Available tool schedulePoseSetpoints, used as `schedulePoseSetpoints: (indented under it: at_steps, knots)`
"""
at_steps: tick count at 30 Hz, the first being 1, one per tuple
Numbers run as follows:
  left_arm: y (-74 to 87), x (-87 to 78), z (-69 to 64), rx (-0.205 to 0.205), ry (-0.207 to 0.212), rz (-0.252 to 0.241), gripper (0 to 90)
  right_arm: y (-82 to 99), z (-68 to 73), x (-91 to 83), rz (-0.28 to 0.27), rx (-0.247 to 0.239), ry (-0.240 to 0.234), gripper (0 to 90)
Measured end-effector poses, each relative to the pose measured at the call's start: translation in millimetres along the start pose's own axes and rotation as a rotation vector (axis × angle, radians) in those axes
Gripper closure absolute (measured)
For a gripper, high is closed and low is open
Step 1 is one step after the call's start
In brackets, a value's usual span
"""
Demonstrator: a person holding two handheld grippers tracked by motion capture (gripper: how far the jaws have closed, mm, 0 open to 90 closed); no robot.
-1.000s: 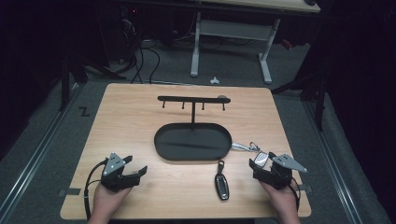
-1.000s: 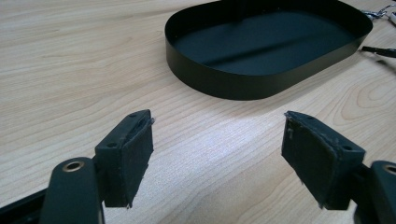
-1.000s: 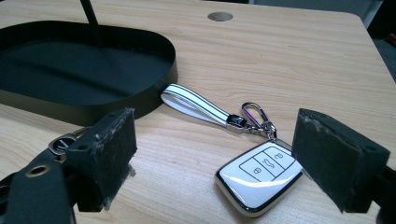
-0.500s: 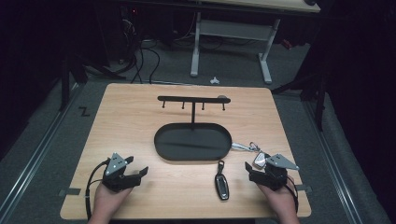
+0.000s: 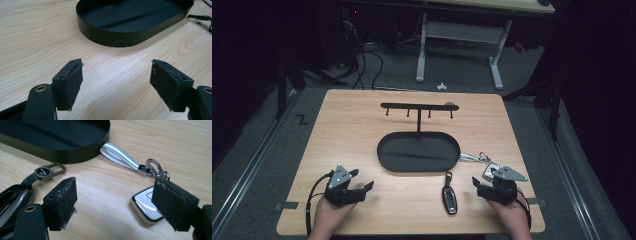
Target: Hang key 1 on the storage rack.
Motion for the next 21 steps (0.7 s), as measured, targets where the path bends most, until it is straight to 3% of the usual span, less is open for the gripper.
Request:
schedulePoseSetpoints:
  at_steps: [9, 16, 21]
  knots:
    - [-0.6, 0.9, -3.7, 0.016, 0.011, 0.003, 26.9, 2.0, 5.8, 3.6, 0.071, -0.042, -0.043, 20.7]
    - [-2.1, 1.5, -3.3, 0.02, 0.011, -0.002, 26.9, 5.5, 5.1, 2.0, 0.118, -0.033, -0.055, 21.9]
    - [-2.2, 3.6, -2.3, 0.019, 0.014, 0.003, 26.9, 1.7, 7.6, -3.2, 0.147, -0.02, -0.106, 25.4]
Point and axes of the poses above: each handheld gripper's, and its own axes: x roughly forward along the jaws, y roughly out of its underside, z roughly to its left, the point moved 4 cm from there along x, roughly forward along the jaws, and after that the axes turned 8 degrees about -x, right-handed, at the moved point
